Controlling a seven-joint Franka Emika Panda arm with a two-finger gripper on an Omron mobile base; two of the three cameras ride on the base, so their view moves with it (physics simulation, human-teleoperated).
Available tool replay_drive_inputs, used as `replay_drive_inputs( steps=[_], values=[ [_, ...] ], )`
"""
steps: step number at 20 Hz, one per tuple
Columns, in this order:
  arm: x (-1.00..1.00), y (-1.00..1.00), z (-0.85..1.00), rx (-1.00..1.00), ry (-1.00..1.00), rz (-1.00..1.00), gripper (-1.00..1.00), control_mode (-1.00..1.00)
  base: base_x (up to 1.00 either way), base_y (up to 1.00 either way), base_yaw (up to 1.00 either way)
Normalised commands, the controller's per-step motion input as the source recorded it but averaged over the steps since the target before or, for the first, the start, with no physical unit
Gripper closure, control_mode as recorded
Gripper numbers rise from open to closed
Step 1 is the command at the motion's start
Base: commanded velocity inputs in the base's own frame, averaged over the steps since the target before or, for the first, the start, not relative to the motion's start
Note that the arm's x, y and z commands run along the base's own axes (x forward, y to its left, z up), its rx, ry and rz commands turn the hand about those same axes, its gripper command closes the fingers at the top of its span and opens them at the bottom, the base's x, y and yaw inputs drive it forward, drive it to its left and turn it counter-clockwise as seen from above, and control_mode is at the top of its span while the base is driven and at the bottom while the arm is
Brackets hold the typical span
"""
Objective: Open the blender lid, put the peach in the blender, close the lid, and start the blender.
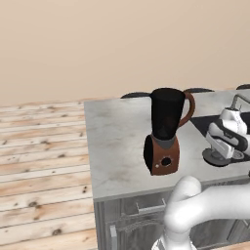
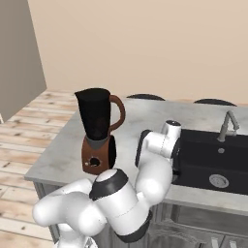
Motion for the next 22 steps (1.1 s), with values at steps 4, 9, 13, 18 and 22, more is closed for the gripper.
replay_drive_inputs(
  steps=[4, 9, 13, 18, 22],
  values=[
    [-0.2, 0.0, 0.41, 0.0, 0.0, 0.0, 1.0, -1.0, 0.0, 0.0, 0.0],
    [-0.03, 0.03, 0.97, 0.0, -0.04, -0.01, 1.0, -1.0, 0.0, 0.0, 0.0],
    [0.0, 0.14, 1.0, -0.03, -0.11, -0.06, 1.0, -1.0, 0.0, 0.0, 0.0],
    [-0.06, 0.03, 1.0, -0.05, -0.15, -0.07, 1.0, -1.0, 0.0, 0.0, 0.0],
    [-0.04, 0.0, 1.0, -0.07, -0.14, -0.06, 1.0, -1.0, 0.0, 0.0, 0.0]
  ],
)
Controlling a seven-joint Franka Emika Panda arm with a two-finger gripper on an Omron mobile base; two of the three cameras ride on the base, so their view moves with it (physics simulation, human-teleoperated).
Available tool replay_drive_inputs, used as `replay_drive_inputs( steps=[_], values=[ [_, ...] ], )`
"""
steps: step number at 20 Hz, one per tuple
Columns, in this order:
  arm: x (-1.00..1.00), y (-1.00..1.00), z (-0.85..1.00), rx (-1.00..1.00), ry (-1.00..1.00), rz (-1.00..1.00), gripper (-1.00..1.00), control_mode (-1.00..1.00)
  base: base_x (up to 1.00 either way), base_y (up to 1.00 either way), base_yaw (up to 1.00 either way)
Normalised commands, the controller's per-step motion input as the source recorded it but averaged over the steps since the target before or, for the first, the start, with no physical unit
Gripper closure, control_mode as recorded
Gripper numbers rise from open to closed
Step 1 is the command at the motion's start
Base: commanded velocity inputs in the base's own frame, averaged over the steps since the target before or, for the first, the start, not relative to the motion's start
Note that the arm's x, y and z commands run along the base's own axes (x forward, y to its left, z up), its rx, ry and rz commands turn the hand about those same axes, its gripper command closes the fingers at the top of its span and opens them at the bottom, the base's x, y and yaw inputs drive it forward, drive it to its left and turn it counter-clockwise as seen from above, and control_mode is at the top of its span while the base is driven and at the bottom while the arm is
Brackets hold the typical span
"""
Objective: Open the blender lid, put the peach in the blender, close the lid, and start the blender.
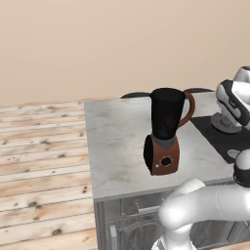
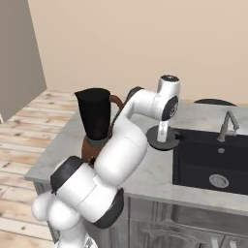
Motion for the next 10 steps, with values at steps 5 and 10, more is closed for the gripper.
replay_drive_inputs(
  steps=[5, 10],
  values=[
    [-0.04, 0.0, 1.0, -0.09, -0.13, -0.04, 1.0, -1.0, 0.0, 0.0, 0.0],
    [0.0, 0.17, 1.0, -0.11, -0.14, -0.04, 1.0, -1.0, 0.0, 0.0, 0.0]
  ],
)
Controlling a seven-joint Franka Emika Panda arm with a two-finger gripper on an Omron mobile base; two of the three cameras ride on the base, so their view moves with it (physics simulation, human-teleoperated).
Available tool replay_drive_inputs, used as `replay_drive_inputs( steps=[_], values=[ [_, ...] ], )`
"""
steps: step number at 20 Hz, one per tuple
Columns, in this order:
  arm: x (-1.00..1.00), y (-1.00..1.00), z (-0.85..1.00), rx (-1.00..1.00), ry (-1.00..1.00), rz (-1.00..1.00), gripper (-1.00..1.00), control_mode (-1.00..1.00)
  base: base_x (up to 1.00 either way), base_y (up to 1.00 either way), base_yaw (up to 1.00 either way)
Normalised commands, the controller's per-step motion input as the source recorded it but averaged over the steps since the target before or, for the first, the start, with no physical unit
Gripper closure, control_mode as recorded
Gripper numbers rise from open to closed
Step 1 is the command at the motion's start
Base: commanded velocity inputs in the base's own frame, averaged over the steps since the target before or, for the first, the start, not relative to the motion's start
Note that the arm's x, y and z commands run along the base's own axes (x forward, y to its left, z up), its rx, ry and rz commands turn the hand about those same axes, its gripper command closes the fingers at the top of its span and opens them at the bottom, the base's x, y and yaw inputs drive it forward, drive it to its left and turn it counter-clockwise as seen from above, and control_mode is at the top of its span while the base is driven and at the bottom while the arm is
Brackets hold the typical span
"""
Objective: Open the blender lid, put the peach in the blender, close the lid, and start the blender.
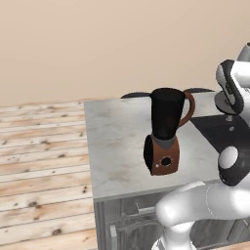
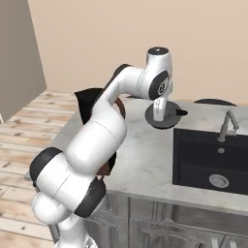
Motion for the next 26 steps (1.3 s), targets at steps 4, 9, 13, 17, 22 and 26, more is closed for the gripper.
replay_drive_inputs(
  steps=[4, 9, 13, 17, 22, 26],
  values=[
    [0.0, 0.53, 0.86, -0.08, -0.06, -0.01, 1.0, -1.0, 0.0, 0.0, 0.0],
    [0.0, 0.8, 0.66, -0.02, 0.0, 0.0, 1.0, -1.0, 0.0, 0.0, 0.0],
    [0.0, 0.89, 0.49, 0.0, 0.0, 0.0, 1.0, -1.0, 0.0, 0.0, 0.0],
    [0.04, 0.9, 0.25, 0.0, 0.05, 0.0, 1.0, -1.0, 0.0, 0.0, 0.0],
    [0.25, 0.77, 0.0, 0.0, 0.21, 0.0, 1.0, -1.0, 0.0, 0.0, 0.0],
    [0.3, 0.65, -0.03, 0.0, 0.18, 0.0, 1.0, -1.0, 0.0, 0.0, 0.0]
  ],
)
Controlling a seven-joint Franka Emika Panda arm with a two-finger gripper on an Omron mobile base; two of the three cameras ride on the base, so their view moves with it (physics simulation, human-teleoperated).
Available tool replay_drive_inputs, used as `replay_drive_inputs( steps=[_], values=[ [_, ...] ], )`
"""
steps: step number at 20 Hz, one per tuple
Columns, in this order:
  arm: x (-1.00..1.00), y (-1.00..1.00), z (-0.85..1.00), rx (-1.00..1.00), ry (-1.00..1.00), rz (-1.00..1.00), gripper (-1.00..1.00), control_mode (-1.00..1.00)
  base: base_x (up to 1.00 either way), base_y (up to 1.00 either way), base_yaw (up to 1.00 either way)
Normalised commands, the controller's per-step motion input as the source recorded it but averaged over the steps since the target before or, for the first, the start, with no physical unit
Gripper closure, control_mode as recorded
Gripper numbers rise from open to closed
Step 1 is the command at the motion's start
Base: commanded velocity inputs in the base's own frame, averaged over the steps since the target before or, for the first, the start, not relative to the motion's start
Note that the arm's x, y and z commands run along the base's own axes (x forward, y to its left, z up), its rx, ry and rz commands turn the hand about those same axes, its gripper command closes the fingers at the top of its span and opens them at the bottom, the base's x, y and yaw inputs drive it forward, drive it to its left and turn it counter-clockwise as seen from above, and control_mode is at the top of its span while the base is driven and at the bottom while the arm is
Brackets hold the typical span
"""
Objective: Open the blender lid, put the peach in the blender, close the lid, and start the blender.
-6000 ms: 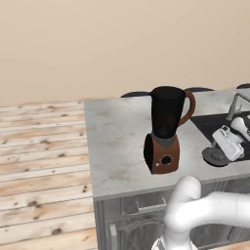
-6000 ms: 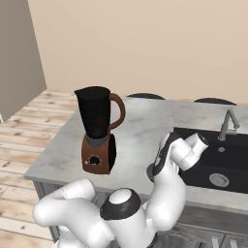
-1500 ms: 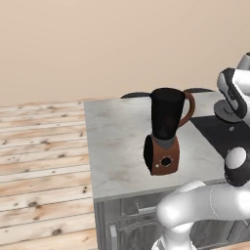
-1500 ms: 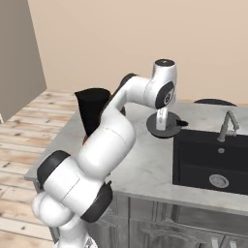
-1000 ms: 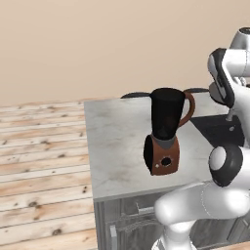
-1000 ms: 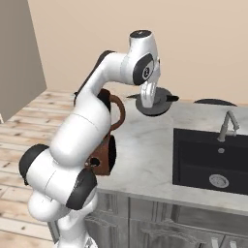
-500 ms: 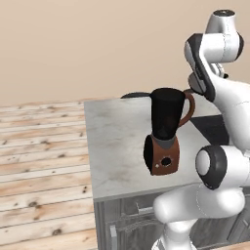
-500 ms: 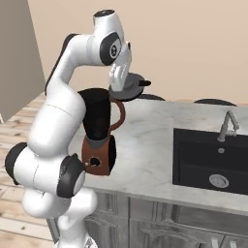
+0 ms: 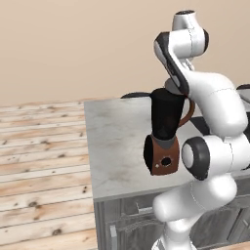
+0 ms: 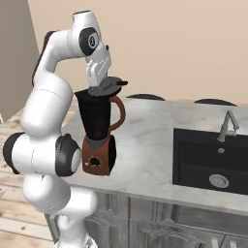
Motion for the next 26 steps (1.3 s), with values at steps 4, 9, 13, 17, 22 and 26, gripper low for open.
replay_drive_inputs(
  steps=[4, 9, 13, 17, 22, 26],
  values=[
    [0.26, 0.51, 0.0, 0.0, 0.06, 0.0, 1.0, -1.0, 0.0, 0.0, 0.0],
    [0.08, 0.26, -0.06, 0.0, 0.0, 0.0, 1.0, -1.0, 0.0, 0.0, 0.0],
    [0.08, 0.16, -0.18, 0.0, 0.0, 0.0, 1.0, -1.0, 0.0, 0.0, 0.0],
    [0.15, 0.0, -0.22, 0.04, 0.0, 0.0, 1.0, -1.0, 0.0, 0.0, 0.0],
    [0.06, -0.02, -0.22, 0.09, -0.03, 0.0, 1.0, -1.0, 0.0, 0.0, 0.0],
    [-0.19, -0.03, -0.14, 0.11, -0.08, 0.0, 1.0, -1.0, 0.0, 0.0, 0.0]
  ],
)
